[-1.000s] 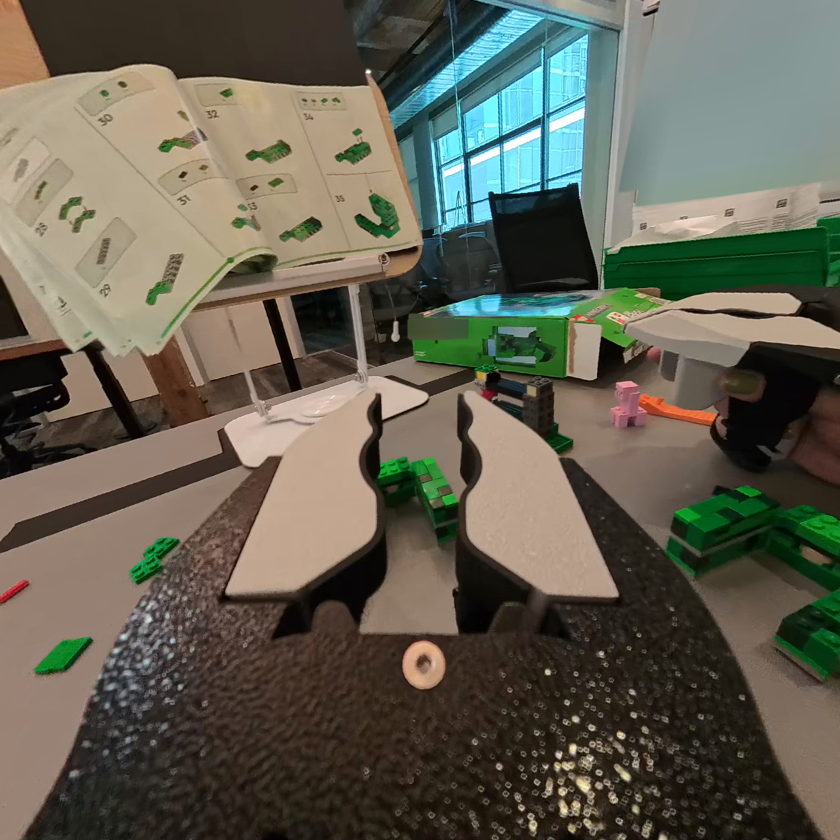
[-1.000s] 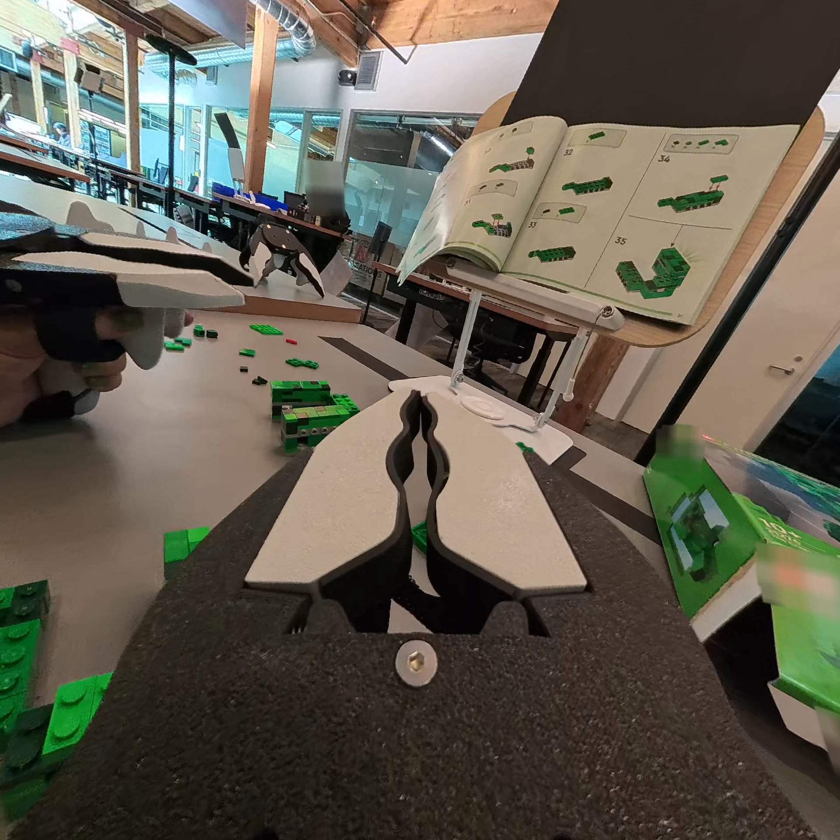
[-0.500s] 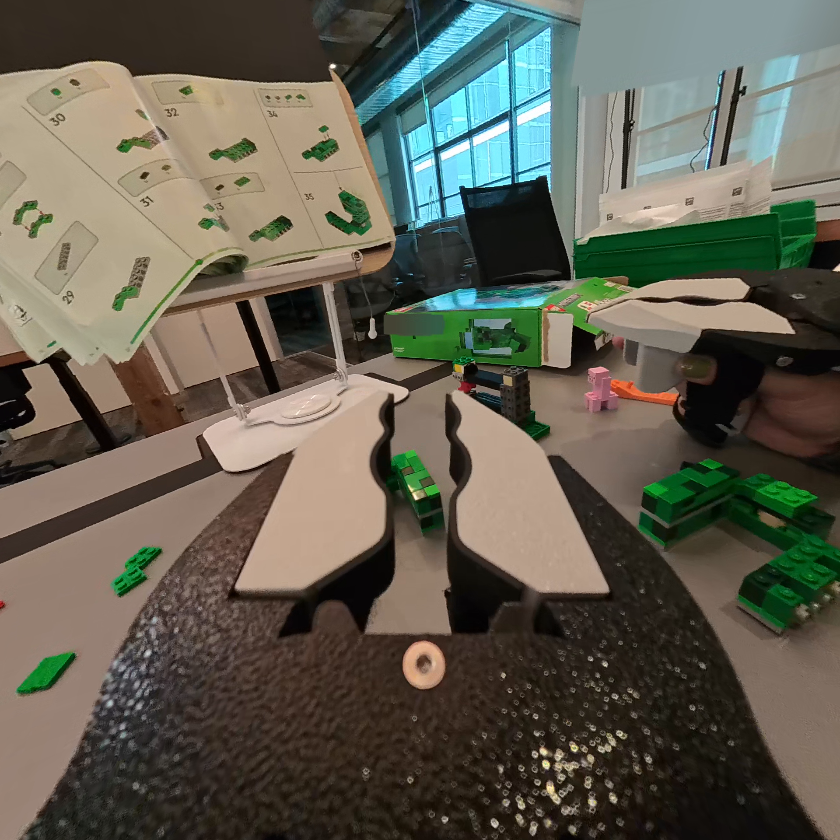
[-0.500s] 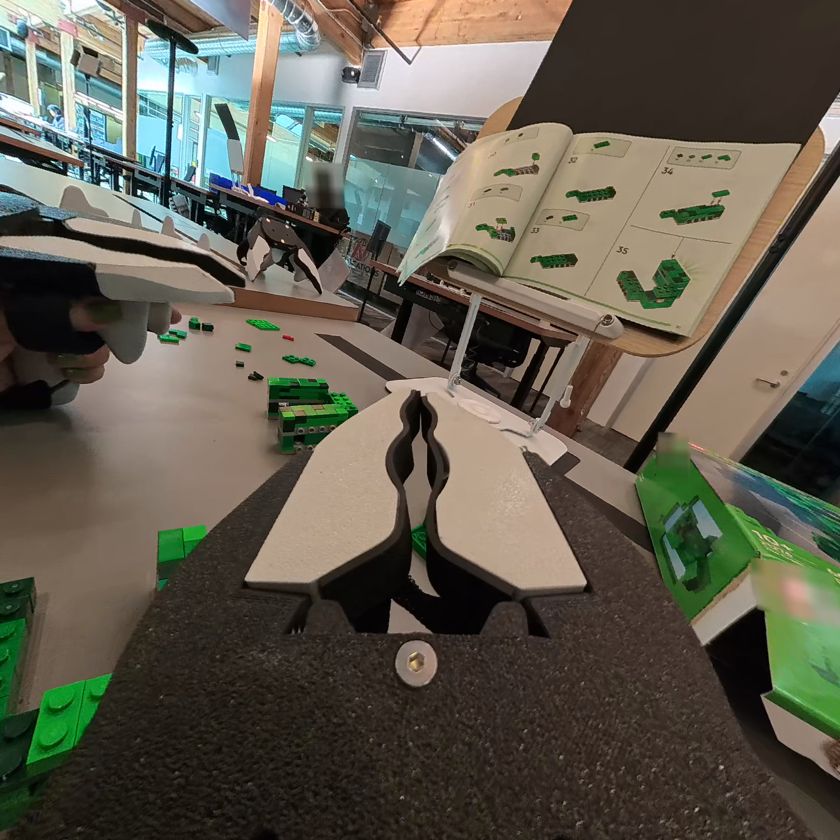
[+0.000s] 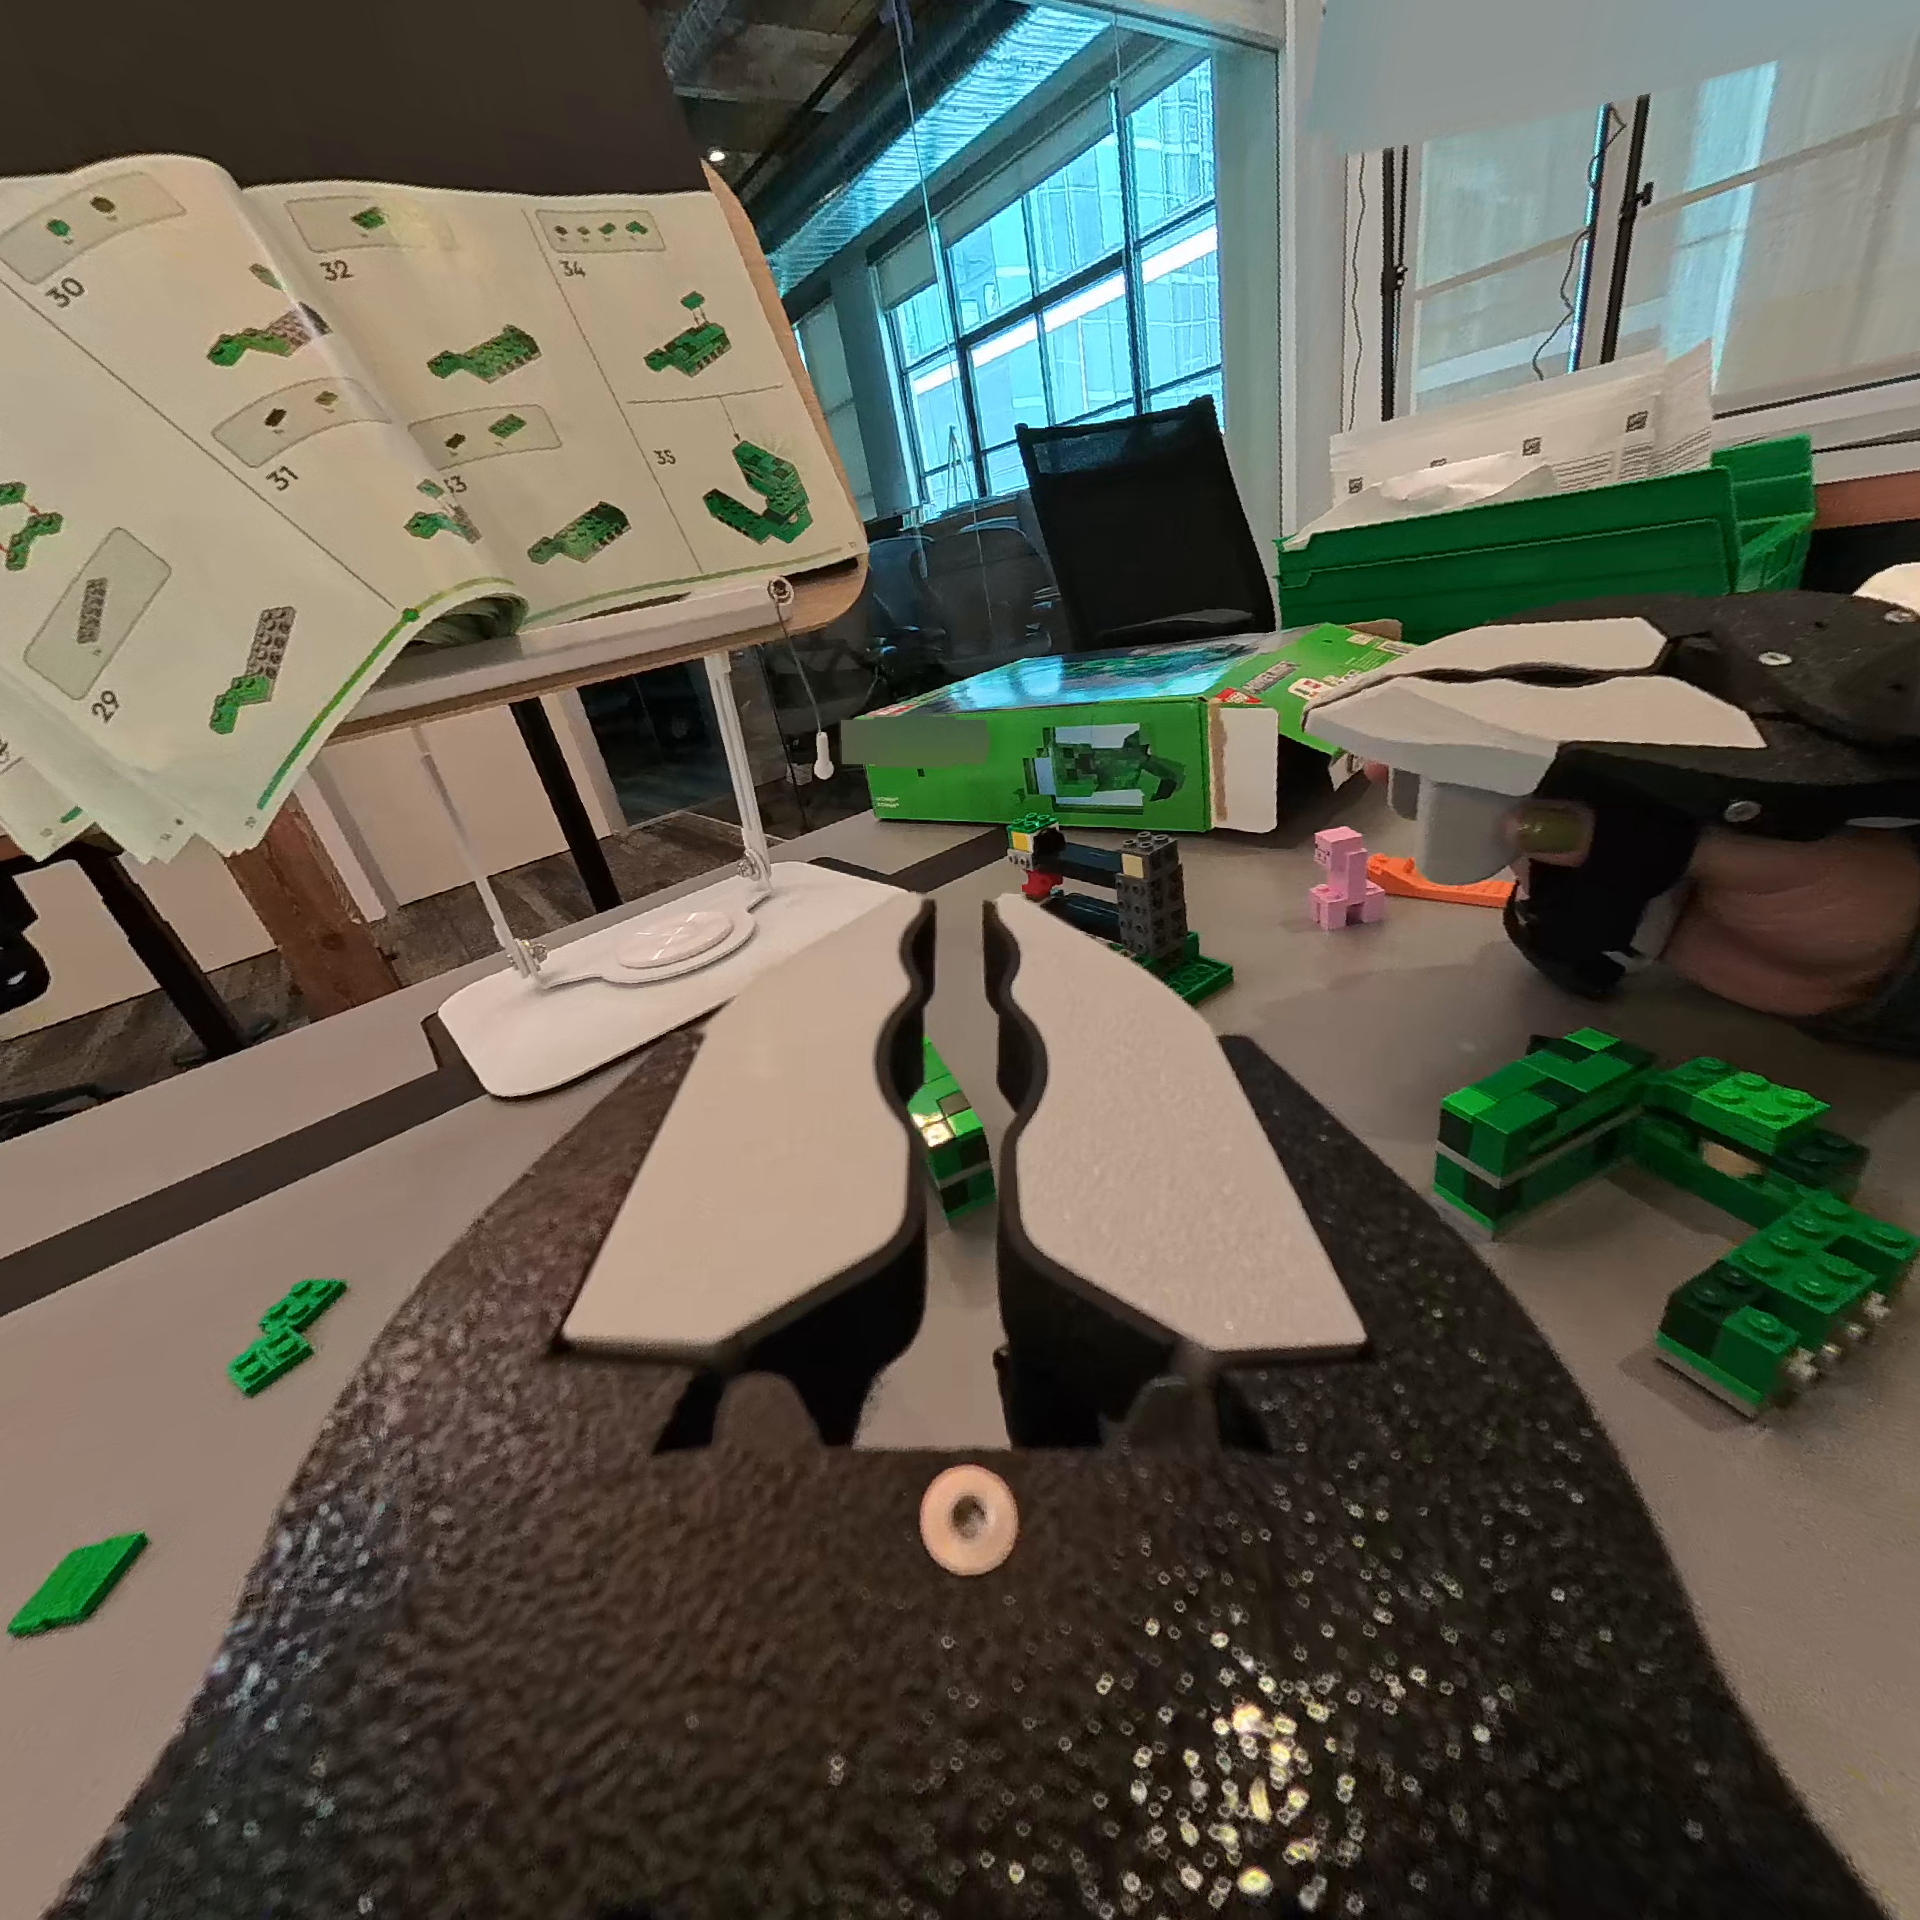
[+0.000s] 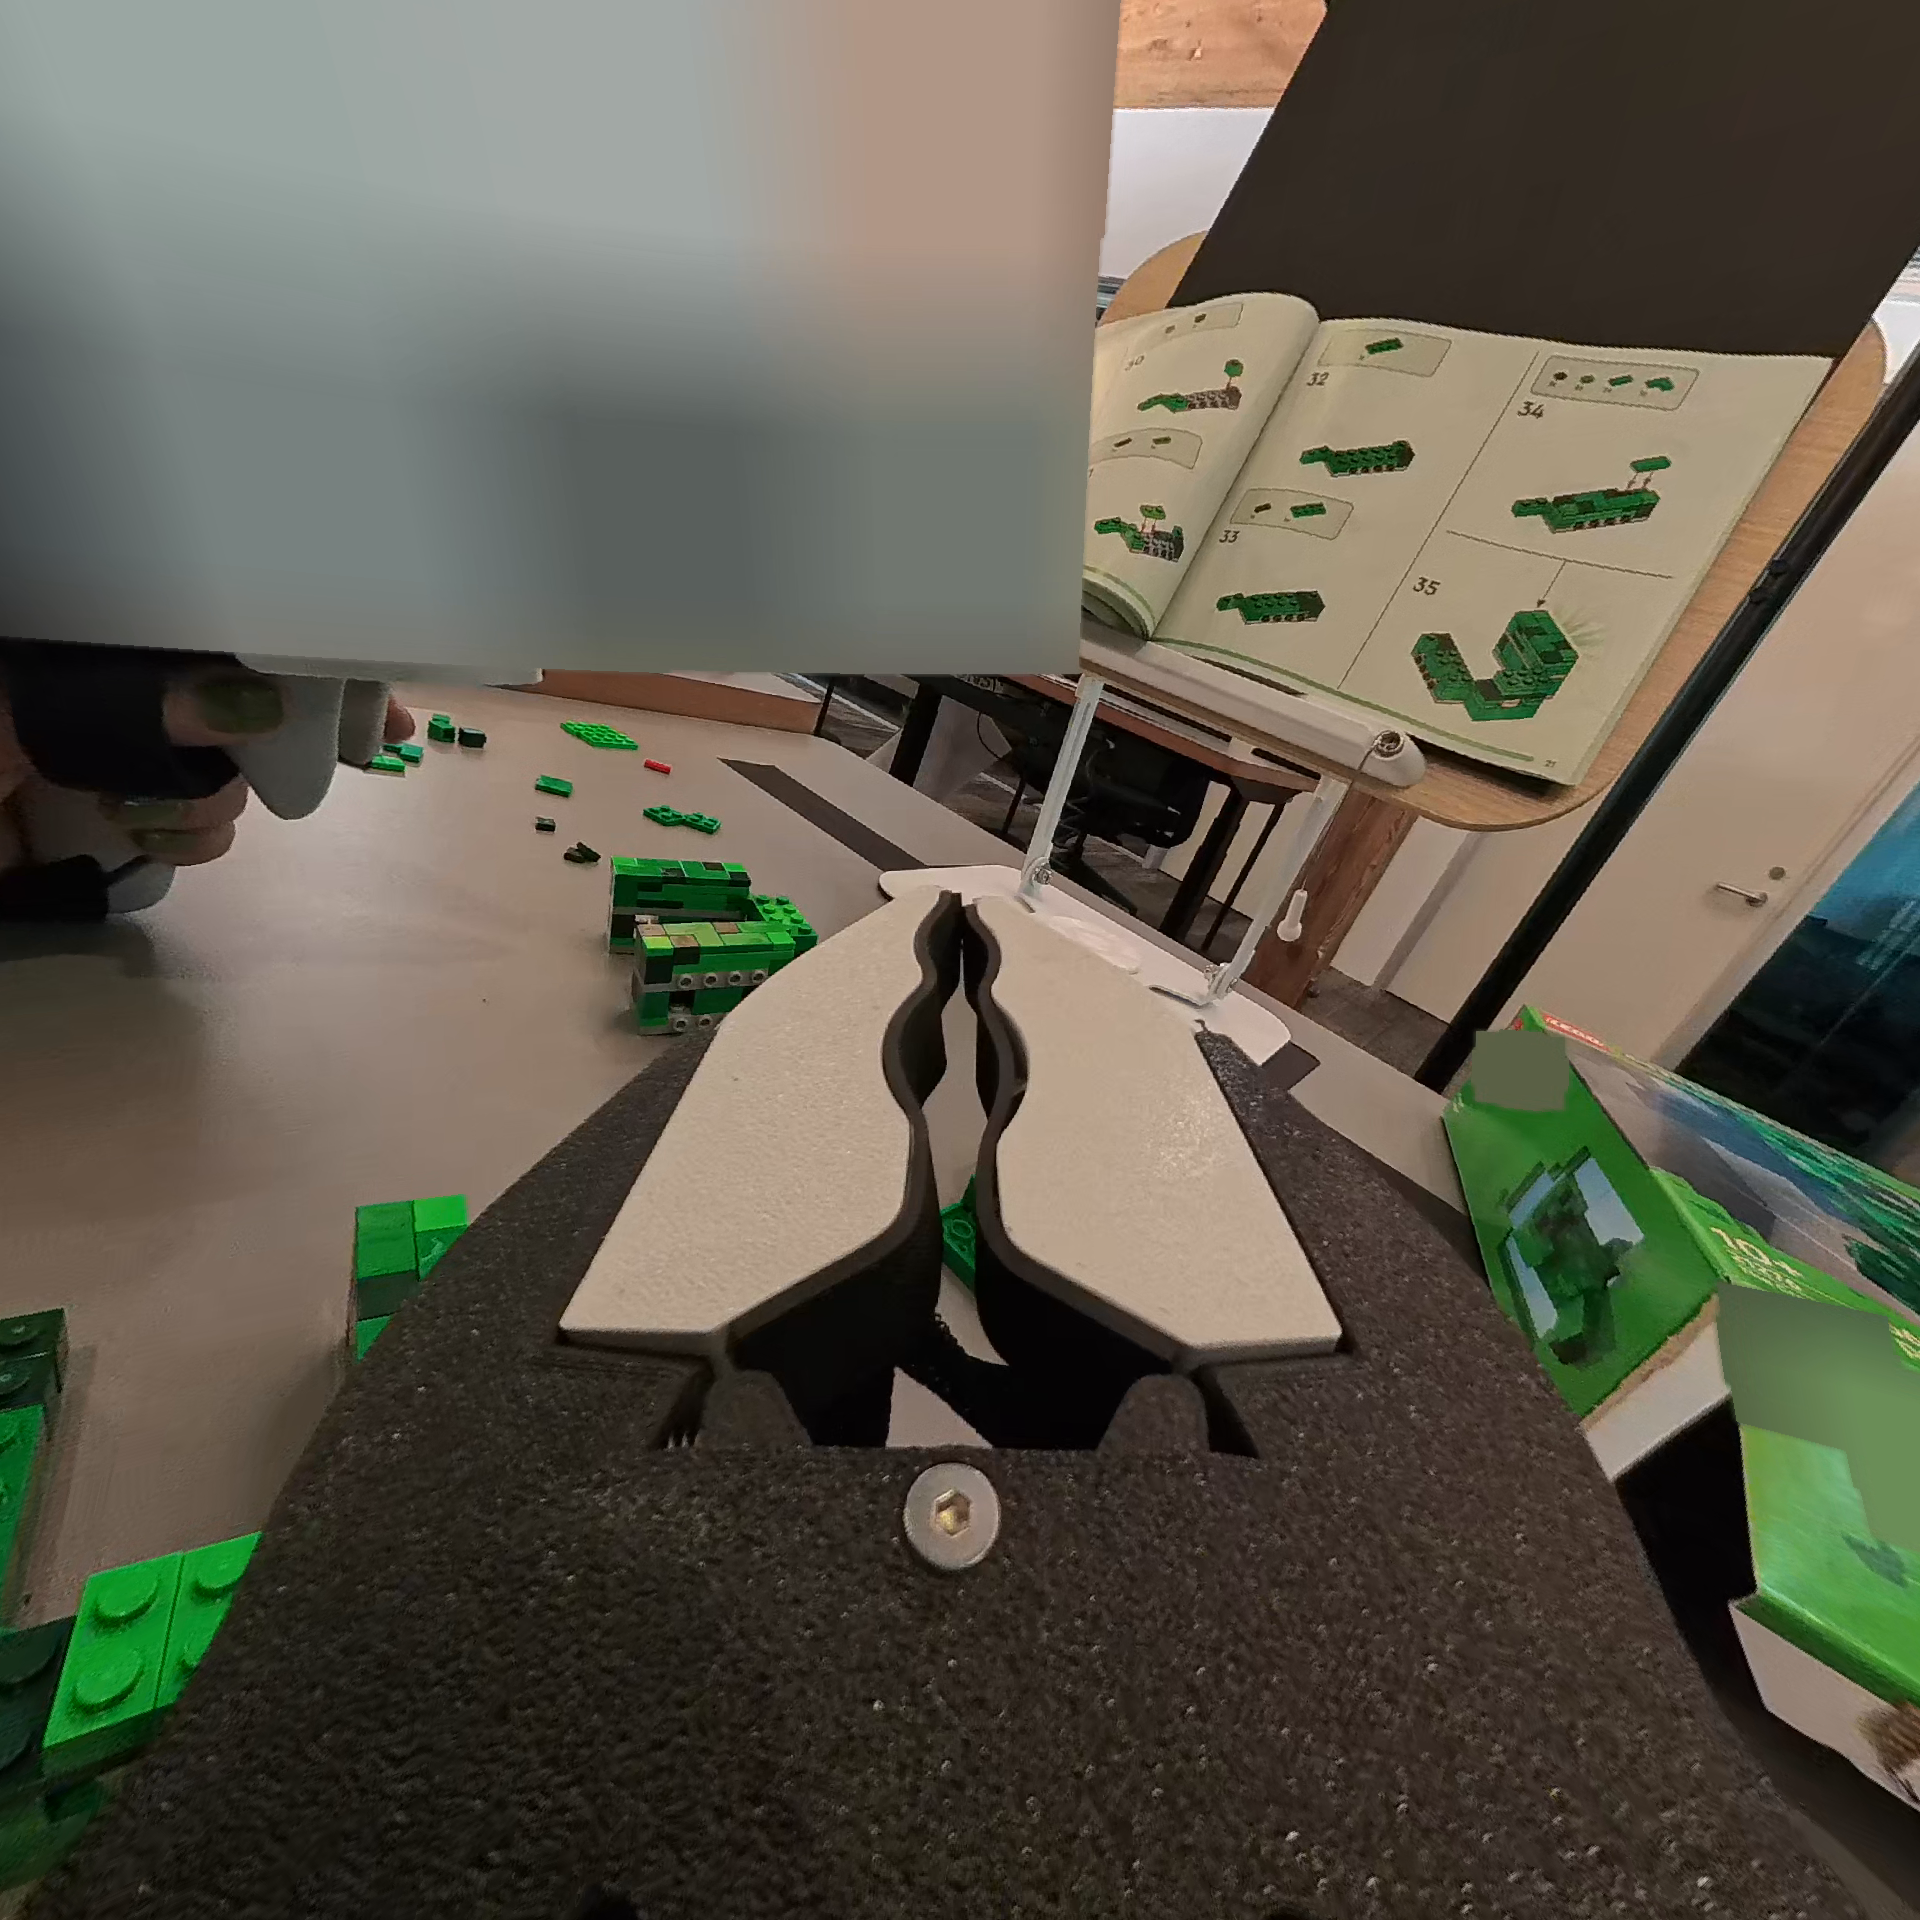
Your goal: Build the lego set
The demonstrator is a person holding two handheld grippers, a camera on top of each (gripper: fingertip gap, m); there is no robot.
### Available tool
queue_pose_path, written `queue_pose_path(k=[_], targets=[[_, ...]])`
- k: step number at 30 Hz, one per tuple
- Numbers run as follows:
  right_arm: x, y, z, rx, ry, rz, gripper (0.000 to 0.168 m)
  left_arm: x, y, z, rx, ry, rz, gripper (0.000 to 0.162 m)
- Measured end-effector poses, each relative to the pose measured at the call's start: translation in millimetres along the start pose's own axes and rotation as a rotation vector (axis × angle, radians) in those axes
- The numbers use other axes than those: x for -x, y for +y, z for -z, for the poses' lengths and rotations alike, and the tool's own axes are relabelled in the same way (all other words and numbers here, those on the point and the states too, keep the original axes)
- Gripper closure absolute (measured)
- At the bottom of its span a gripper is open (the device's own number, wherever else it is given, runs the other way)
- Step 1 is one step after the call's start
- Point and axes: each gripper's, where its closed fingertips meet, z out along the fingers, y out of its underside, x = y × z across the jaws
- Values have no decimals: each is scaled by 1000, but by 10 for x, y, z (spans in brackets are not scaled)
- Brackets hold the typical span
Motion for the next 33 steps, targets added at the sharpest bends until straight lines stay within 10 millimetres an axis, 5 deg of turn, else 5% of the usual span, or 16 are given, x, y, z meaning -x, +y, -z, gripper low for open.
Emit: queue_pose_path(k=[7, 11, 19, 25, 33], targets=[[69, -35, -8, -3, -55, -50, 168, -27, 1, -1, 0, 20, -2, 162], [-91, -108, -93, 22, -30, -111, 168, -24, 0, -2, -1, 23, 4, 162], [-1251, -271, -981, 5, 221, 16, 156, -68, 9, -11, 6, 46, -10, 162], [-1992, 100, -1550, 129, 417, -65, 145, -79, 10, -12, 6, 54, -11, 162], [-2350, 342, -1702, 196, 556, -178, 149, -73, 8, -13, 4, 63, 6, 162]])
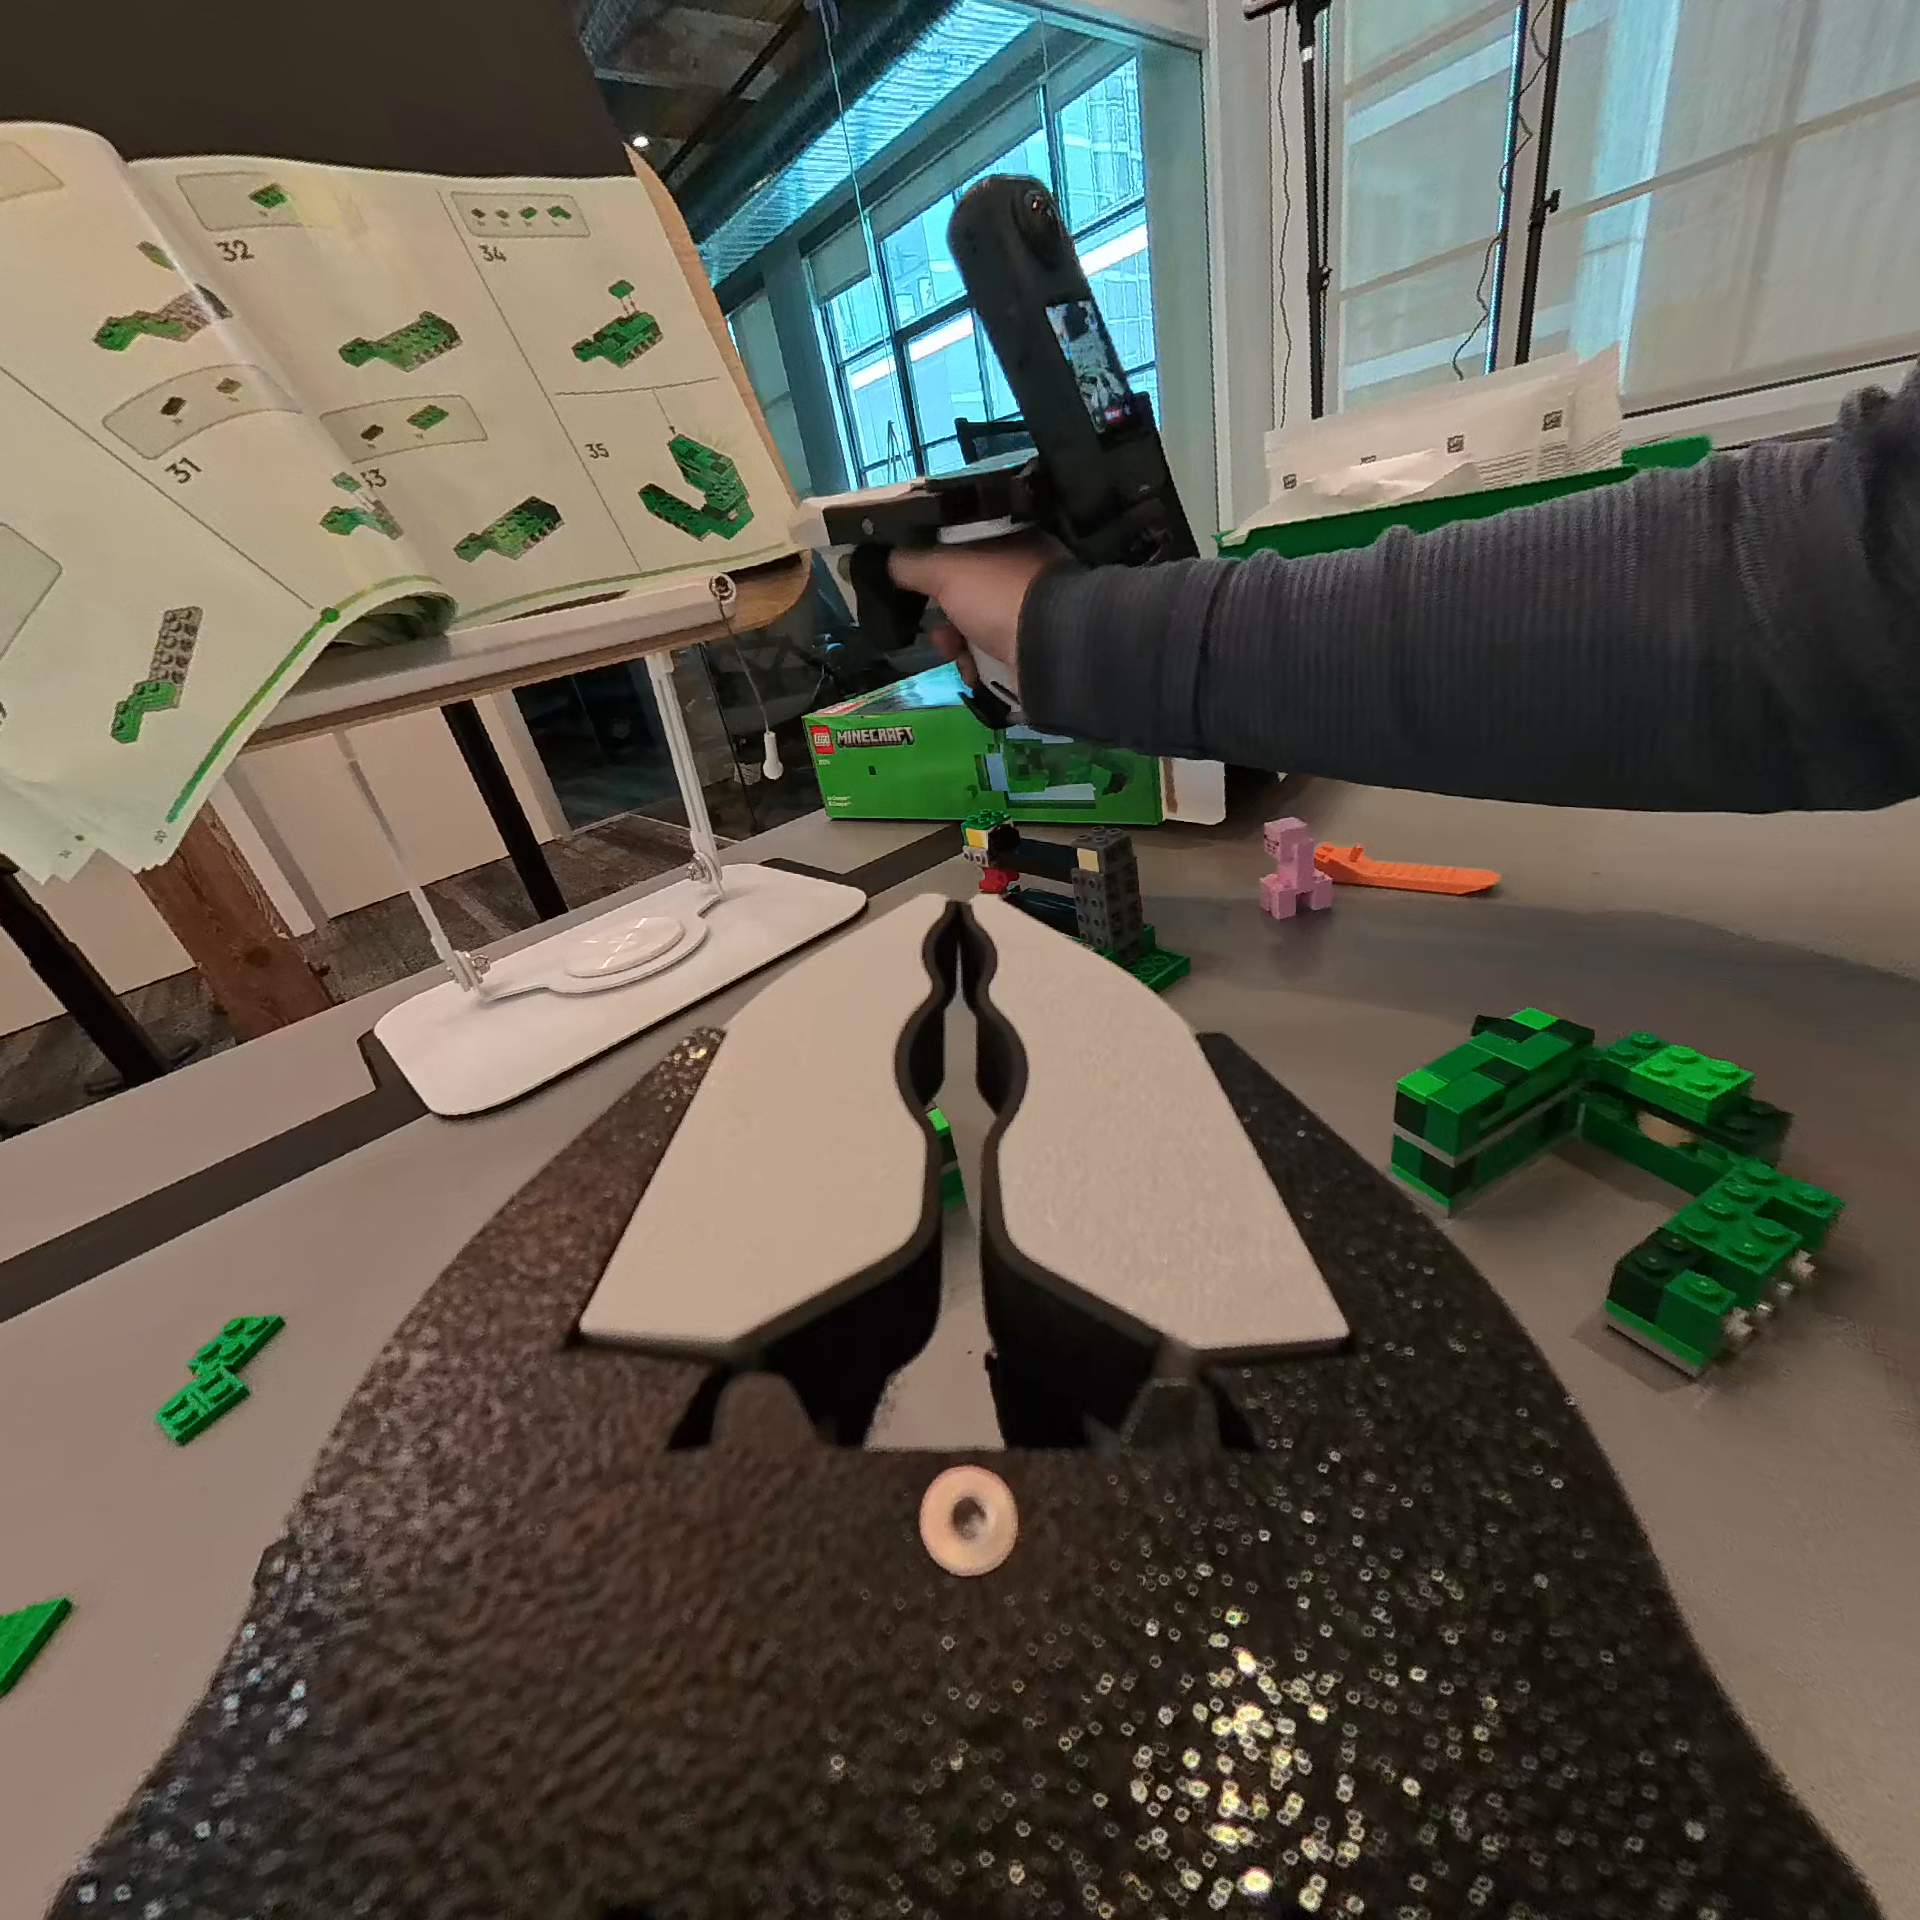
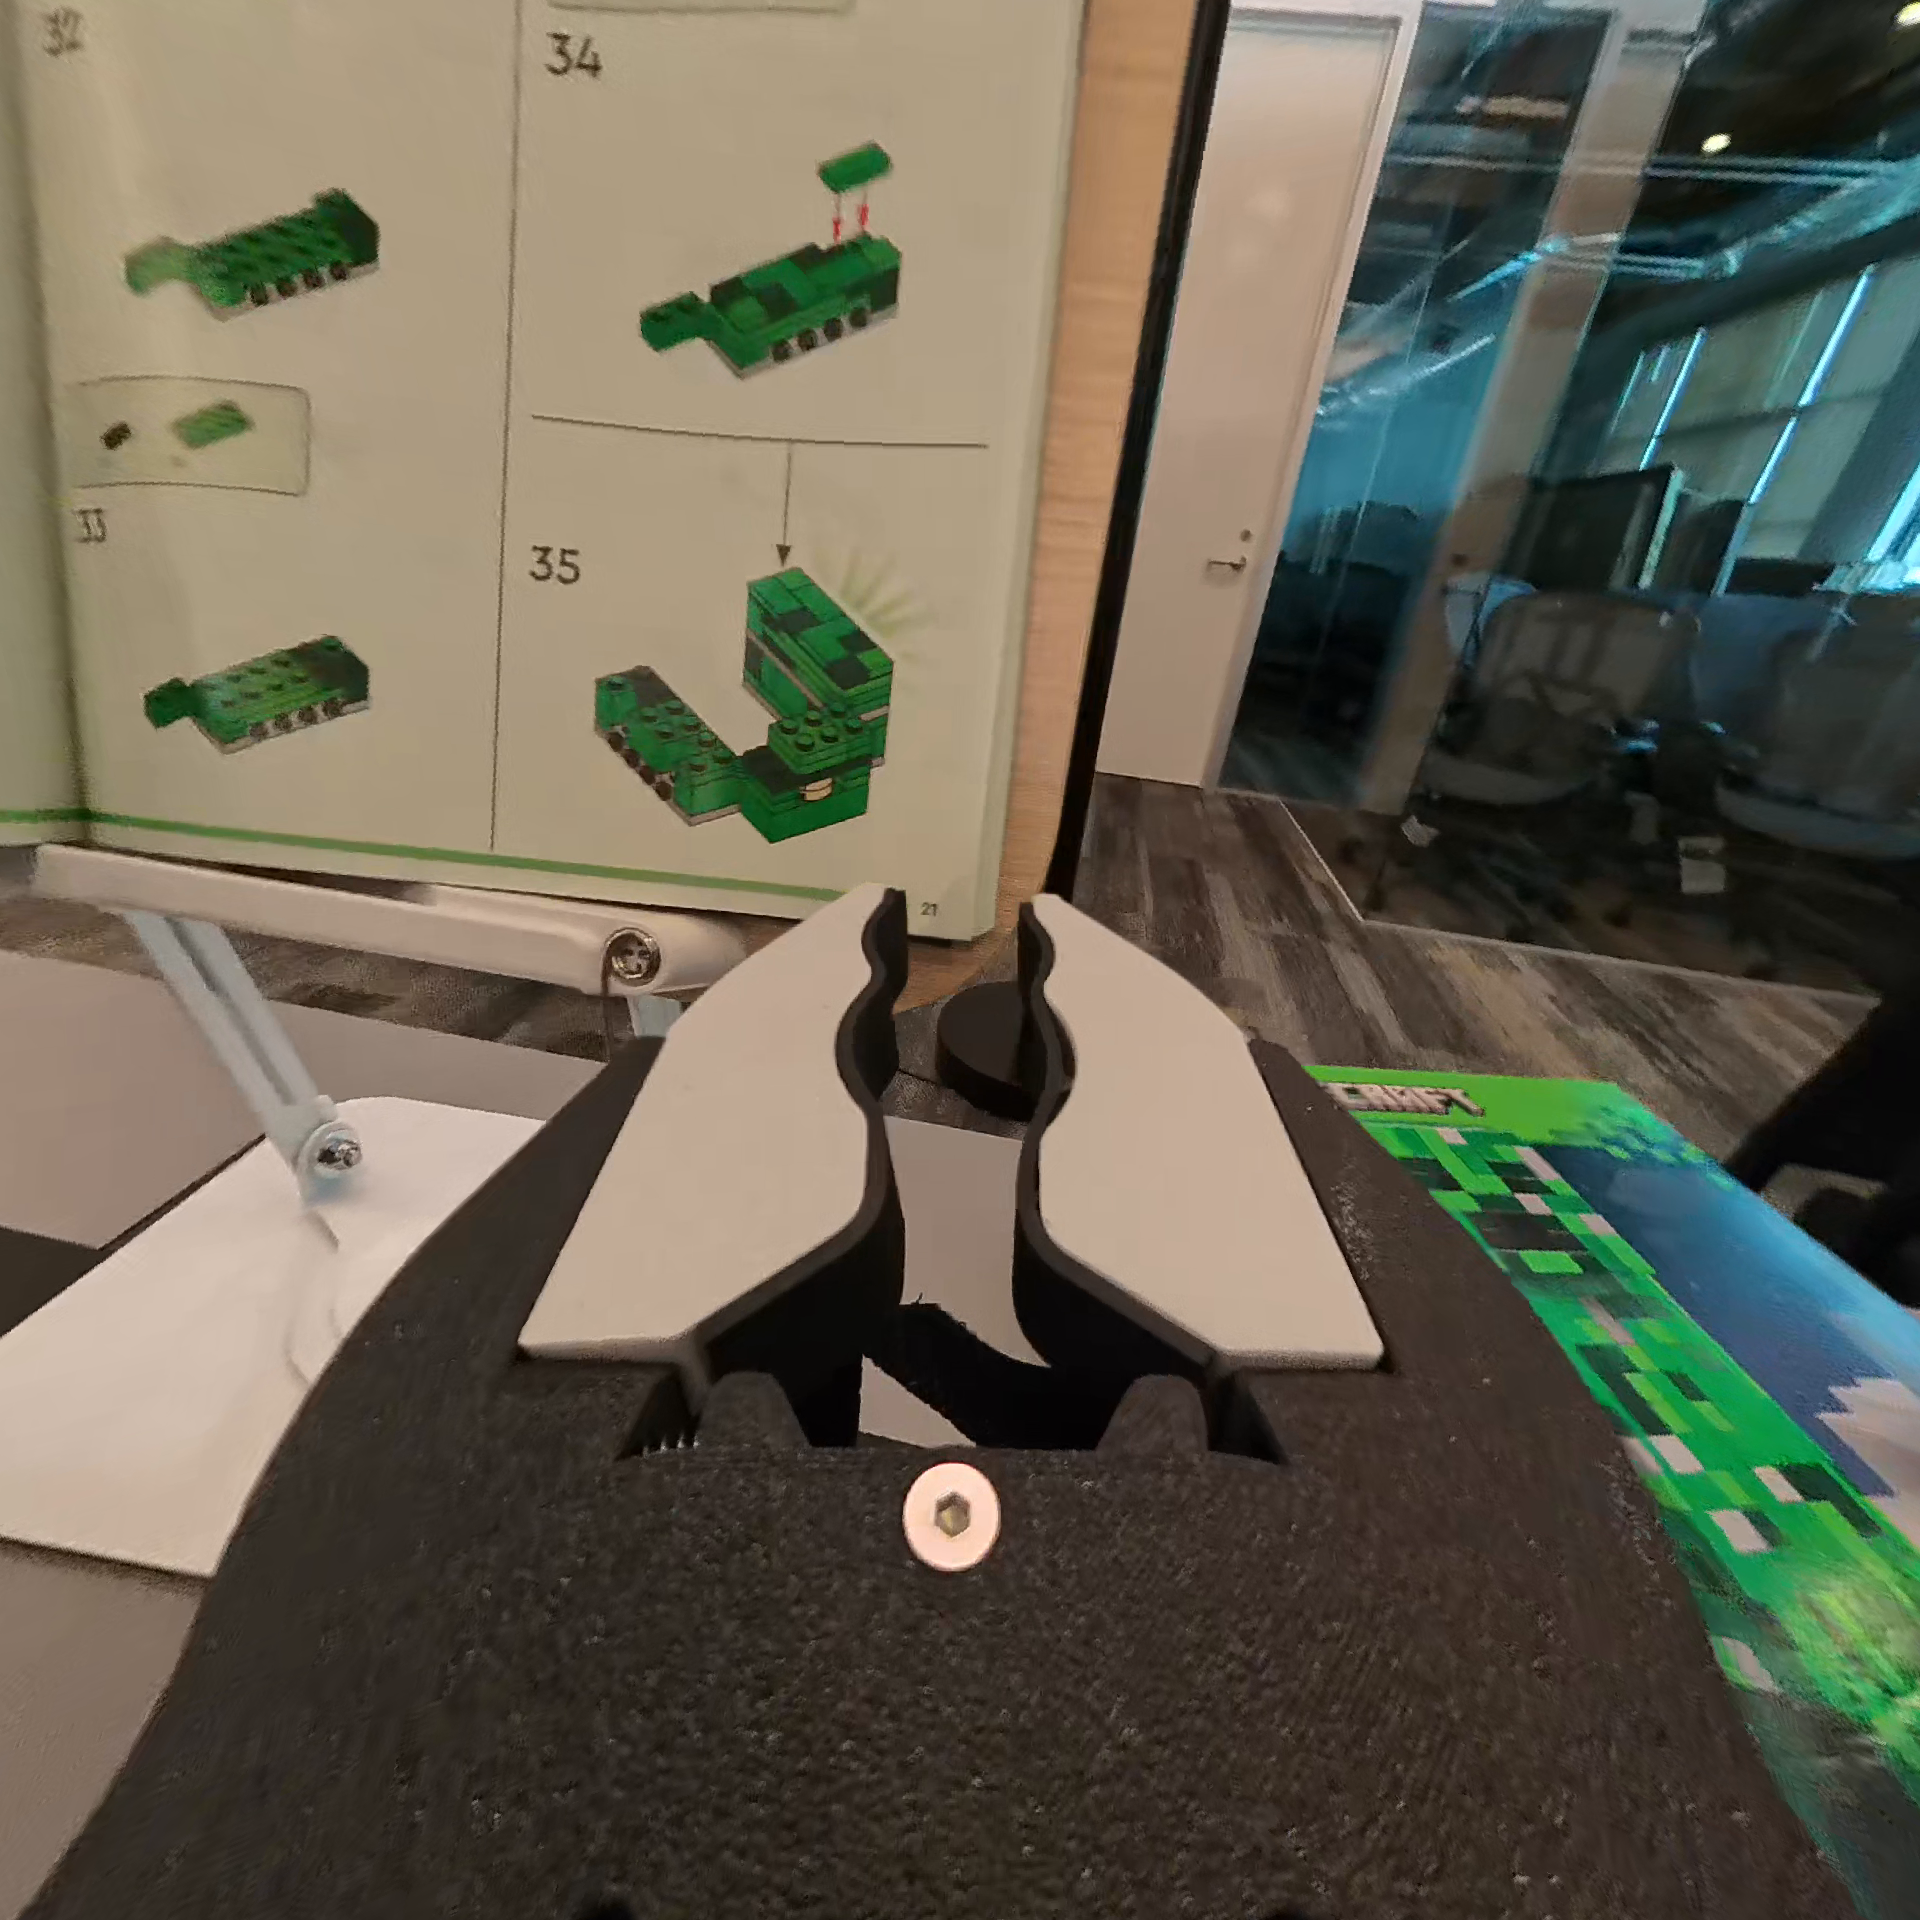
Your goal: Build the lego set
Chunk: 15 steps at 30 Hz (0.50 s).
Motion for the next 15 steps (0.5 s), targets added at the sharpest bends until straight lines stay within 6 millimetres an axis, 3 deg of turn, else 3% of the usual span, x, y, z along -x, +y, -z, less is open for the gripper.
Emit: queue_pose_path(k=[5, 15], targets=[[26, 37, -27, 20, -20, -67, 153, -3, 0, -2, 0, 3, 2, 162], [115, 19, -5, 1, -2, -5, 165, -14, 2, -5, 2, 5, -7, 162]])
